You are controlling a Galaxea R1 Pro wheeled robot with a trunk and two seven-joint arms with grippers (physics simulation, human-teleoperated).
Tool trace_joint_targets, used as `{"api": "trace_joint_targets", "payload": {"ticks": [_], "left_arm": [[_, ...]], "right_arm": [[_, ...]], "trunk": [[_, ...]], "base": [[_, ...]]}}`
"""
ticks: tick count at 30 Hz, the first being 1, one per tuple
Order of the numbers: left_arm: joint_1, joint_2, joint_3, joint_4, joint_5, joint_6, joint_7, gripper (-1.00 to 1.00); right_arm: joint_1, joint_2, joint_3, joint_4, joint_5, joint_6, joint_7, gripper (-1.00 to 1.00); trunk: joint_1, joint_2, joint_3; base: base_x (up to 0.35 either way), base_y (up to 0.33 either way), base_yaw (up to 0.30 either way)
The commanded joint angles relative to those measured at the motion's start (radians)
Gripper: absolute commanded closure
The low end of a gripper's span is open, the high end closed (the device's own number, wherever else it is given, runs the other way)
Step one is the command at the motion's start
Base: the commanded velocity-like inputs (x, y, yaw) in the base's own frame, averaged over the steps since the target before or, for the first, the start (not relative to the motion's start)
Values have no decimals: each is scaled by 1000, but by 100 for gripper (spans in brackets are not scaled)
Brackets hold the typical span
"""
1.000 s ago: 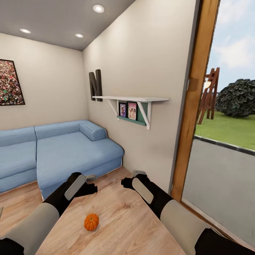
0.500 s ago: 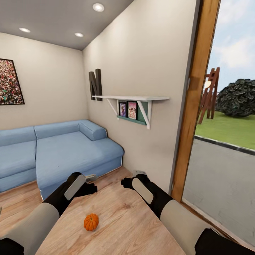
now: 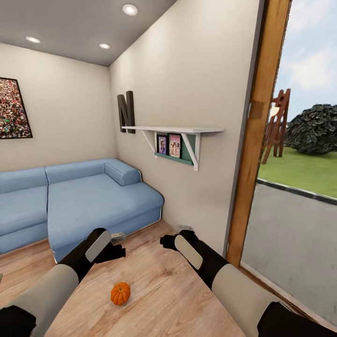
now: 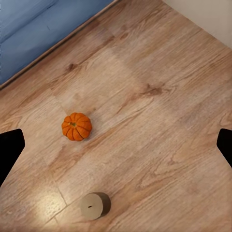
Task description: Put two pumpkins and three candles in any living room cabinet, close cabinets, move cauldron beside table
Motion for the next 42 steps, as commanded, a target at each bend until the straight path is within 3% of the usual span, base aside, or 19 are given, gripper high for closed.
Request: {"api": "trace_joint_targets", "payload": {"ticks": [1, 9, 18, 27, 32, 34, 36, 42], "left_arm": [[-1, 1, -6, -1, 11, 0, 9, -100], [-3, 2, -9, 10, 10, 0, 8, -100], [-30, 2, -10, 101, 8, -9, -9, -100], [-34, 5, -11, 118, 0, -11, -31, -100], [-35, 8, -11, 120, -1, -12, -32, -100], [-35, 10, -11, 121, -1, -12, -32, -100], [-35, 11, -11, 122, -1, -12, -32, -100], [-34, 12, -9, 122, -1, -13, -32, -100]], "right_arm": [[-1, 0, 2, -1, -7, 1, -8, -100], [-1, 0, 2, -1, -7, 1, -7, -100], [0, 0, 2, -1, -7, 1, -6, -100], [0, 0, 2, -5, -8, 0, -4, -100], [14, 0, 2, -192, -3, 4, -11, -100], [73, -15, 0, -372, -1, 13, -16, -100], [123, -31, -3, -459, 0, 17, -17, -100], [170, -52, -10, -540, 0, 20, -19, -100]], "trunk": [[4, -8, -4], [34, -64, -29], [69, -127, -58], [103, -190, -86], [123, -225, -101], [130, -239, -108], [138, -253, -114], [161, -295, -133]], "base": [[0, 0, 0], [0, 0, 0], [0, 0, 0], [0, 0, 0], [0, 0, 0], [0, 0, 0], [0, 0, 0], [0, 0, 0]]}}
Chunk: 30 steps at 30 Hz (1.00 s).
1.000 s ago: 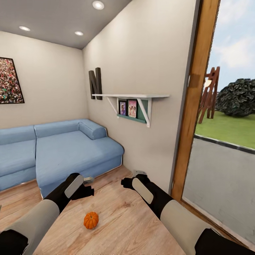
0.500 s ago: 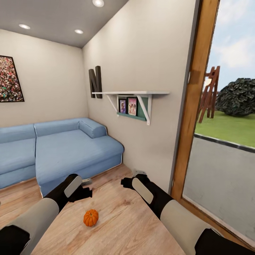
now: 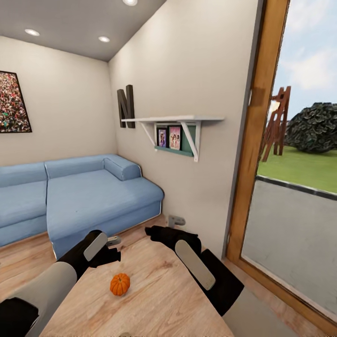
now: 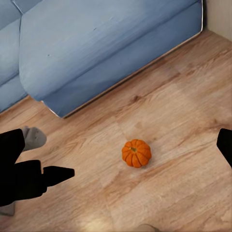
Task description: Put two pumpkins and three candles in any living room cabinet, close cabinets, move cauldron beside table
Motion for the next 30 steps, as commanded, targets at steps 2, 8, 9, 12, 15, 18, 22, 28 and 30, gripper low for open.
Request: {"api": "trace_joint_targets", "payload": {"ticks": [2, 8, 9, 12, 15, 18, 22, 28, 30], "left_arm": [[-1, 1, -6, -2, 11, 1, 8, -100], [4, 2, -6, -2, 9, -45, 6, -100], [5, 2, -7, -2, 8, -60, 4, -100], [8, 4, -10, -1, 8, -120, -37, -100], [13, 4, -14, 45, 8, -203, -97, -100], [13, 4, -16, 127, 7, -277, -142, -100], [14, 4, -18, 208, 7, -322, -207, -100], [14, 4, -20, 235, 7, -366, -232, -100], [14, 5, -20, 238, 8, -370, -234, -100]], "right_arm": [[2, -2, 1, -7, -8, 1, -9, -100], [8, -5, 0, -16, -8, 2, -10, -100], [8, -5, 0, -17, -8, 2, -10, -100], [8, -7, -1, -18, -8, 2, -9, -100], [8, -19, -1, -20, -9, 2, -8, -100], [8, -26, -1, -23, -9, 2, -8, -100], [8, -30, -1, -24, -9, 2, -8, -100], [8, -31, -1, -33, -9, 1, -8, -100], [8, -32, -1, -39, -9, 1, -8, -100]], "trunk": [[8, -15, -8], [31, -57, -26], [34, -64, -29], [46, -85, -39], [57, -106, -48], [69, -127, -58], [84, -155, -70], [107, -197, -89], [115, -211, -95]], "base": [[0, 0, 0], [0, 0, 0], [0, 0, 0], [0, 0, 0], [0, 0, 0], [0, 0, 0], [0, 0, 0], [0, 0, 0], [0, 0, 0]]}}
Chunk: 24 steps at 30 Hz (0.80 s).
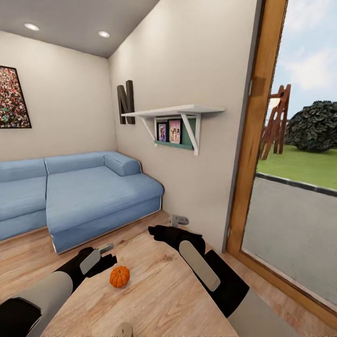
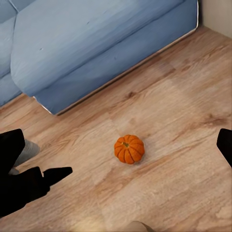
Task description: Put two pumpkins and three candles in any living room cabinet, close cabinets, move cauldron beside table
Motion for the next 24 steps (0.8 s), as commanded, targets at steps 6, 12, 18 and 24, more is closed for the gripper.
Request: {"api": "trace_joint_targets", "payload": {"ticks": [6, 12, 18, 24], "left_arm": [[0, 1, -7, 0, 11, 4, 7, -100], [0, 1, -7, 0, 11, 12, 13, -100], [0, 0, -7, 0, 11, 24, 10, -100], [0, 1, -7, 0, 11, 63, 6, -100]], "right_arm": [[-1, 0, 1, -7, -8, 1, -9, -100], [0, 0, 1, -8, -8, 1, -9, -100], [-1, 0, 1, -8, -9, 1, -9, -100], [-1, 1, 1, -7, -9, 2, -9, -100]], "trunk": [[23, -43, -20], [46, -85, -39], [69, -127, -58], [92, -169, -76]], "base": [[0, 0, 0], [0, 0, 0], [0, 0, 0], [0, 0, 0]]}}
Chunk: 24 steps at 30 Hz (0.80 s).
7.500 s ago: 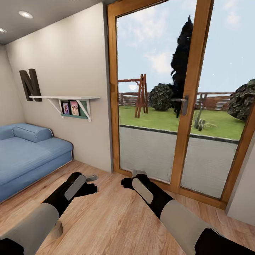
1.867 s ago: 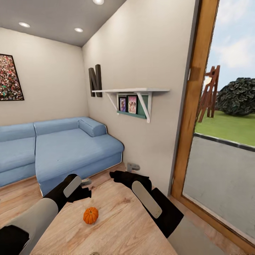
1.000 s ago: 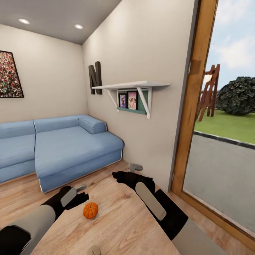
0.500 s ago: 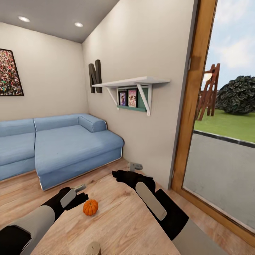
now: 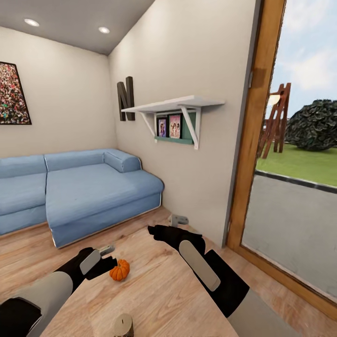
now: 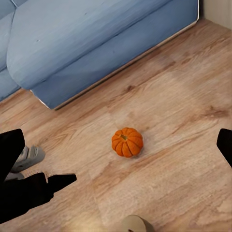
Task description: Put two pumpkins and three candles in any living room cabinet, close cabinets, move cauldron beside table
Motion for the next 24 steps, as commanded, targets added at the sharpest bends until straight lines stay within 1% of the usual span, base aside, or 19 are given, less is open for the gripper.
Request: {"api": "trace_joint_targets", "payload": {"ticks": [1, 12, 24], "left_arm": [[0, 1, -7, -3, 11, 7, 8, -100], [0, 1, -6, -2, 13, 43, 8, -100], [0, 0, -7, -3, 11, 49, 8, -100]], "right_arm": [[-1, 0, 1, -1, -8, 1, -9, -100], [0, 0, 0, -1, -8, 1, -9, -100], [0, 0, 1, 1, -7, 1, -9, -100]], "trunk": [[4, -8, -4], [46, -85, -39], [51, -88, -85]], "base": [[0, 0, 0], [0, 0, 0], [0, 0, 0]]}}
